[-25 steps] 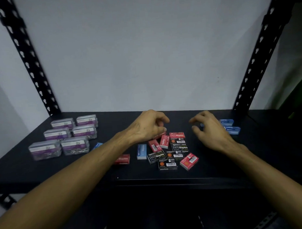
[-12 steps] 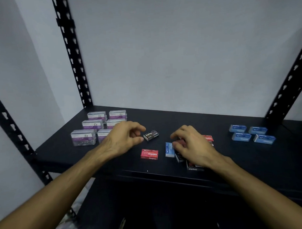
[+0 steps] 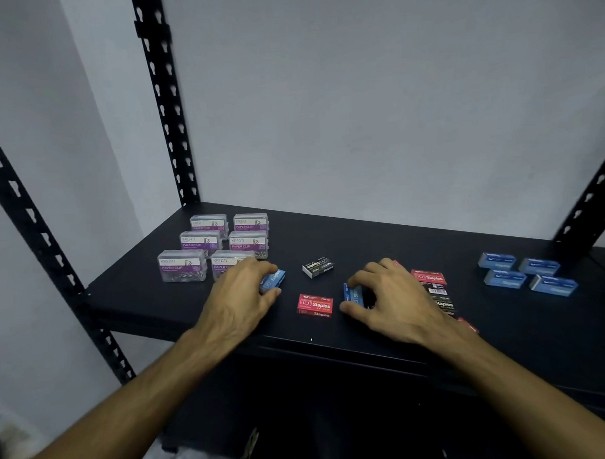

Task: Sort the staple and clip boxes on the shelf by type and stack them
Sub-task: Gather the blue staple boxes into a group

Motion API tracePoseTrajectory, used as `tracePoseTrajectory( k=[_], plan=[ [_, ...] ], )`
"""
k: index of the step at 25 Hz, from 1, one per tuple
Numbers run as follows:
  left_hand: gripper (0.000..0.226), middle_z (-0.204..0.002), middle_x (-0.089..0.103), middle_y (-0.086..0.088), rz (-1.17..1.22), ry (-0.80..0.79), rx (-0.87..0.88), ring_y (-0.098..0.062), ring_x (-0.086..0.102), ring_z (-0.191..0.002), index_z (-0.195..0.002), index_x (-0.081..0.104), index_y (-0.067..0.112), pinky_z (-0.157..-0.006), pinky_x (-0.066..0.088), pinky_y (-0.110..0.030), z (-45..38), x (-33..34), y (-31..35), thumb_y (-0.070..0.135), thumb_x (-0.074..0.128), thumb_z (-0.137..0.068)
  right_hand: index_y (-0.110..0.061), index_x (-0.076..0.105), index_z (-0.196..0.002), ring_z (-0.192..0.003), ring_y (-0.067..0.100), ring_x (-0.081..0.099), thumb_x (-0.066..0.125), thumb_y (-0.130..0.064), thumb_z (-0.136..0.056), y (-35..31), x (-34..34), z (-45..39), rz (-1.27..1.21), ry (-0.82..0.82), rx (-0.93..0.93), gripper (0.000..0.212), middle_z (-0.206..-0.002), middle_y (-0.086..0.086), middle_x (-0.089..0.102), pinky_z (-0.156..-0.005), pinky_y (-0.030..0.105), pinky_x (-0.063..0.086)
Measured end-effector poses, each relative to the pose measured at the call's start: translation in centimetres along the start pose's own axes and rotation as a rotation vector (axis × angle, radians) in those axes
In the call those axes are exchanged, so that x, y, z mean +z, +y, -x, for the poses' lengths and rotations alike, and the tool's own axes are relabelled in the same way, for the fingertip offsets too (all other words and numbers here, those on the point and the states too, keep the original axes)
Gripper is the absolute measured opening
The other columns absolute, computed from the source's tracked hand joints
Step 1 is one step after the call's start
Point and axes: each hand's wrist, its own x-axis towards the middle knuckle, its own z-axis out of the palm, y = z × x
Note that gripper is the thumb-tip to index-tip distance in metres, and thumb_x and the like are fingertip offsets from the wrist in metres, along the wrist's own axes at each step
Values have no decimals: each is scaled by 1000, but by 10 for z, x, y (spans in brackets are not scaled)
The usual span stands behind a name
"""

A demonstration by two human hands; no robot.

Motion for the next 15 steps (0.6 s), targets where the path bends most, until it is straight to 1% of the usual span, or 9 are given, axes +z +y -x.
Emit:
tracePoseTrajectory(
  k=[4, 7, 9, 11, 13, 15],
  plan=[
    [40, -115, 63, 3, -27, 9, -44, -15, 60, -106, -126, 62, 20, -90, 51, -34, 4, 5, 0, 33, 67, -89, -30, 62, -123, -103, 6, 45, 58, -54, -88, -7, 1, -5, -121, -35, -35, 43, -119, -15, 60, -94, 26, 40],
    [37, -113, 63, 1, -1, 25, -48, -16, 62, -104, -124, 63, 18, -88, 51, -31, 4, 10, 0, 31, 67, -90, -29, 62, -127, -109, 8, 45, 60, -32, -90, -12, 3, -9, -221, -75, -63, 37, -125, -17, 60, -97, 28, 40],
    [34, -113, 63, 1, 23, 32, -36, -15, 62, -103, -123, 64, 18, -87, 51, -28, 3, 12, 1, 27, 66, -91, -29, 60, -130, -116, 8, 42, 59, -24, -91, -14, 3, -11, -252, -99, -62, 39, -130, -18, 58, -101, 29, 37],
    [32, -111, 63, 2, 55, 30, -28, -14, 62, -102, -122, 64, 19, -87, 51, -28, 2, 15, 0, 21, 66, -90, -29, 58, -133, -121, 9, 41, 59, -24, -91, -14, 4, -14, -237, -85, -53, 42, -131, -17, 57, -104, 31, 34],
    [34, -110, 61, 4, 93, 22, -13, -13, 61, -100, -121, 64, 21, -87, 50, -27, 2, 17, -1, 15, 66, -88, -30, 57, -134, -121, 10, 42, 58, -34, -91, -12, 5, -16, -145, -47, -40, 43, -131, -14, 56, -103, 30, 31],
    [40, -112, 61, 4, 131, -4, 21, -12, 59, -102, -125, 63, 21, -90, 47, -25, 1, 17, -2, 11, 65, -86, -30, 59, -130, -120, 13, 42, 54, -46, -90, -10, 5, -18, -29, -40, -8, 43, -130, -11, 55, -100, 30, 29]
  ],
)
